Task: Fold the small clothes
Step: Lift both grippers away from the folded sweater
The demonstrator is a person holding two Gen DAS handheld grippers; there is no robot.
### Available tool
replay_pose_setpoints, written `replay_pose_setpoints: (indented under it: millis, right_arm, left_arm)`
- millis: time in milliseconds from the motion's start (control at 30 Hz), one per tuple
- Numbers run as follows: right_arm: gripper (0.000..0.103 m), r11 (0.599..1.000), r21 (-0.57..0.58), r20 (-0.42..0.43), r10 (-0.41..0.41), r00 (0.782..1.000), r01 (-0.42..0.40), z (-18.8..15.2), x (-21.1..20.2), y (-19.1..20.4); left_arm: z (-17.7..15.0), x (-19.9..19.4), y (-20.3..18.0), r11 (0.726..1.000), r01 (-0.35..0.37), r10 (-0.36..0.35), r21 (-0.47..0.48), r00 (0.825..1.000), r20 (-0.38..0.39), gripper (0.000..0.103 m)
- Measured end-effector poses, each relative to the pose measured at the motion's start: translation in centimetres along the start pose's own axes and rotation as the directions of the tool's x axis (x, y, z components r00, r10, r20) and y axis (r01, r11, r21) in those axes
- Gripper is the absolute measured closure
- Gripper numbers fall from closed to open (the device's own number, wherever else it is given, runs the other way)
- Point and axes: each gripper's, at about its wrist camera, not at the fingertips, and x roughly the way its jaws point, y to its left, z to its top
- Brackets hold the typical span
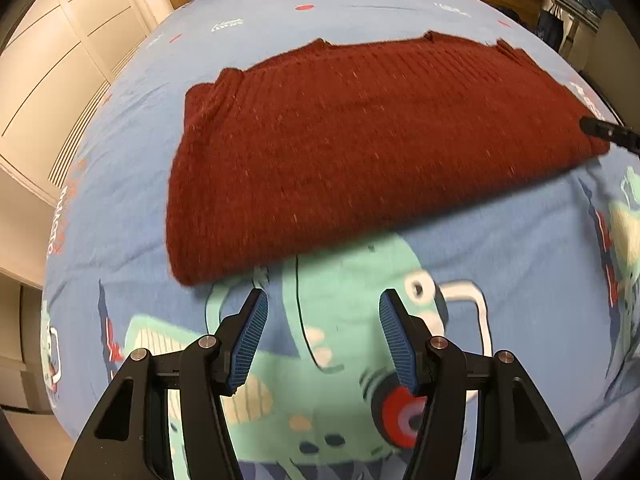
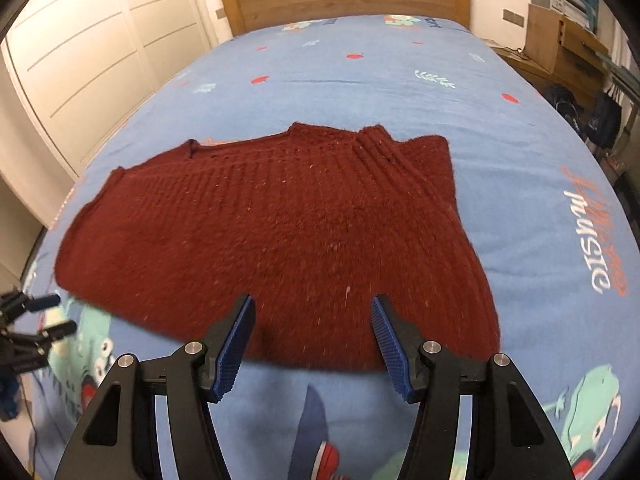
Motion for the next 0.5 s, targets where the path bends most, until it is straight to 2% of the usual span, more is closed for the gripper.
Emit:
replay_pose_setpoints:
  millis: [100,267,500]
  right_arm:
    - [0.041,0.999,0.035,0.004,0.015,1.0,-0.015,-1.3,-1.2,-0.3]
    - [0.041,0.992,0.118,-0.007,0.037,0.999,-0.036,-4.1,-2.3,-1.0]
    - [0.037,0.962,0.268,0.003,0.054,0.999,-0.053,-7.3,-2.8,-3.3]
  left_arm:
    - [-0.9,-0.3,-0.7,1.0,-0.006,0.006,0.003,1.0,-0.004,0.05]
    - [-2.9,-0.8,-3.4,0.998,0.029,-0.027,0.048,0.999,-0.044,0.05]
    - [-4.6,-1.5,-9.5,0.973,0.114,-0.097,0.199,0.991,-0.094,0.05]
